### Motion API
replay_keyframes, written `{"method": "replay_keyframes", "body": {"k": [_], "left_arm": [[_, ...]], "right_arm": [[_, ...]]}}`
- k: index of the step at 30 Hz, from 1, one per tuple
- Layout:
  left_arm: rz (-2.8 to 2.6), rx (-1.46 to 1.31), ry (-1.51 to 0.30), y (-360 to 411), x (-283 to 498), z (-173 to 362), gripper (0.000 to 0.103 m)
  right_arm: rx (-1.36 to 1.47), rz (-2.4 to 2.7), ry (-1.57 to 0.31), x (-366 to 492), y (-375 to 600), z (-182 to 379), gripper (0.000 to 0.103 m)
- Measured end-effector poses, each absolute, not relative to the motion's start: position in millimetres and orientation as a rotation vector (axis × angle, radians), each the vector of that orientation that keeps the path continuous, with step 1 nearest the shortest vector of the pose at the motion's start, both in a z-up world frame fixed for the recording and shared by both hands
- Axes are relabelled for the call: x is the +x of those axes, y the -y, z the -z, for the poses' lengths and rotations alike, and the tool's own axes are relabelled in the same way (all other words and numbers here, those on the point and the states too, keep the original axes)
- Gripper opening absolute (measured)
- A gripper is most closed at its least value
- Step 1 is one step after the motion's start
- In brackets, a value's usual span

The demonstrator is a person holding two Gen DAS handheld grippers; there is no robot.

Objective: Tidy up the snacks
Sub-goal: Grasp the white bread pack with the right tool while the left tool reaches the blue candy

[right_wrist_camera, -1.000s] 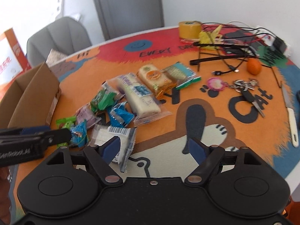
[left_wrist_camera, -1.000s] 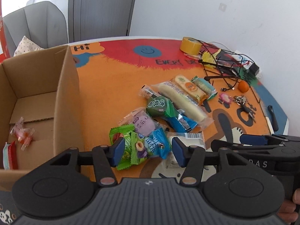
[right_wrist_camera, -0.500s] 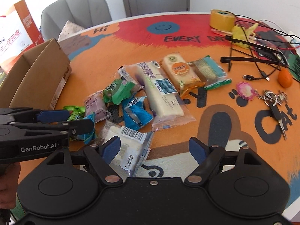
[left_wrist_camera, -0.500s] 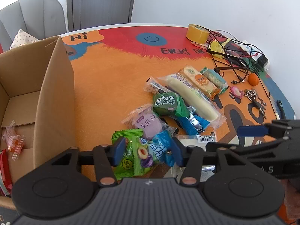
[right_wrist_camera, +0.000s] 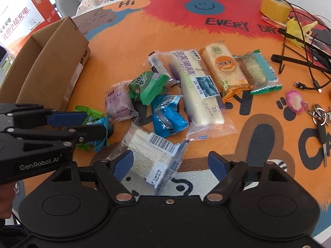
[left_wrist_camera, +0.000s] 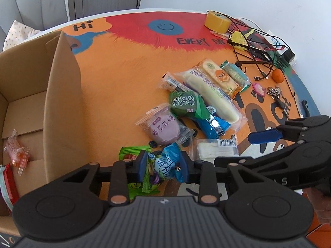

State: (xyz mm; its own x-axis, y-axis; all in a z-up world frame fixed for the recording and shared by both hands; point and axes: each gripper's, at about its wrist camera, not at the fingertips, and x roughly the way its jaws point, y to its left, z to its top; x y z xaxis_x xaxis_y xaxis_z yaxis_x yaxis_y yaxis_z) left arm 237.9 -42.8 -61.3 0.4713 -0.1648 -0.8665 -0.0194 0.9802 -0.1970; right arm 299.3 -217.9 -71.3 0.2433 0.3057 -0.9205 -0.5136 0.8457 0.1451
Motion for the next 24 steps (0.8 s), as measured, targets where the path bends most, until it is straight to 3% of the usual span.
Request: {"method": "replay_keyframes", "body": {"k": [15, 18, 24], "left_arm": [[0.108, -0.154, -1.126, 44.3, 223.9, 59.4, 0.033], [0.121, -0.149, -1.125, 47.7, 221.9, 58.7, 0.033], [0.152, -0.135, -1.119, 60.4, 222.7, 59.6, 0.033]], "right_arm": [[-0.327, -0.545, -1.204, 303.5, 189.3, 75.8, 0.078], [-0.37, -0.594, -1.18, 296.9, 186.3, 71.4, 0.06], [-0.378, -0.596, -1.173, 288.7, 199.1, 65.7, 0.038]]}}
